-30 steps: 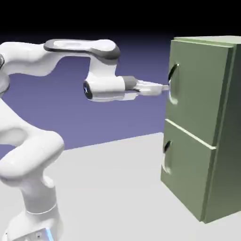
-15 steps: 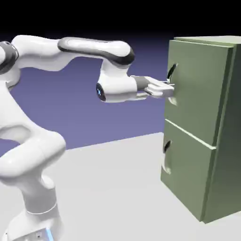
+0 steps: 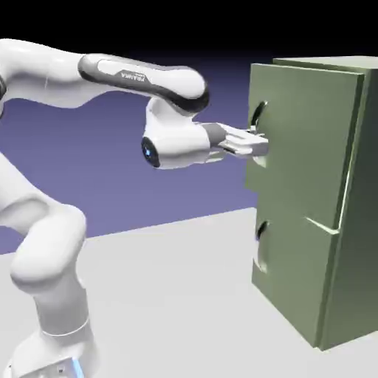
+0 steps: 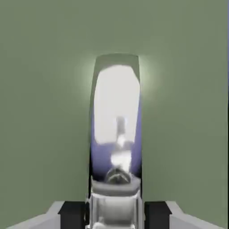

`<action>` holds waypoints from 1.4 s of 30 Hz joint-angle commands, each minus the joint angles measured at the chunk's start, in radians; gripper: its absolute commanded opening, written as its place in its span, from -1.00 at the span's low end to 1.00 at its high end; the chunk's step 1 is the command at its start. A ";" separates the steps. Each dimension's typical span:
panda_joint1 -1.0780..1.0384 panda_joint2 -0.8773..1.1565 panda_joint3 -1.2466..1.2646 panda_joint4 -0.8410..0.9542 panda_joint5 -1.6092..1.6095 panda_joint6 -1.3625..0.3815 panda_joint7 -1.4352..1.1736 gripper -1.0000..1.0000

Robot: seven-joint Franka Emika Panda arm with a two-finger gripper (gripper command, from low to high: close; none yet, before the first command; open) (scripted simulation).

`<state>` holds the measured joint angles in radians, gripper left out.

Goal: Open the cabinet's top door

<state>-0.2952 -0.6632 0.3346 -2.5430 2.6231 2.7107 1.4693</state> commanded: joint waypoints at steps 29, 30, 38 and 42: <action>0.139 -0.180 -0.771 -0.178 -1.248 -0.748 0.520 -1.00; 0.141 -0.164 -0.803 -0.162 -1.283 -0.792 0.522 -1.00; 0.220 0.011 -1.057 0.030 -1.500 -1.140 0.502 -1.00; 0.297 0.121 -1.186 0.152 -1.564 -1.314 0.474 -1.00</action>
<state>0.0019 -0.5419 -0.8513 -2.3910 1.0600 1.3979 1.9438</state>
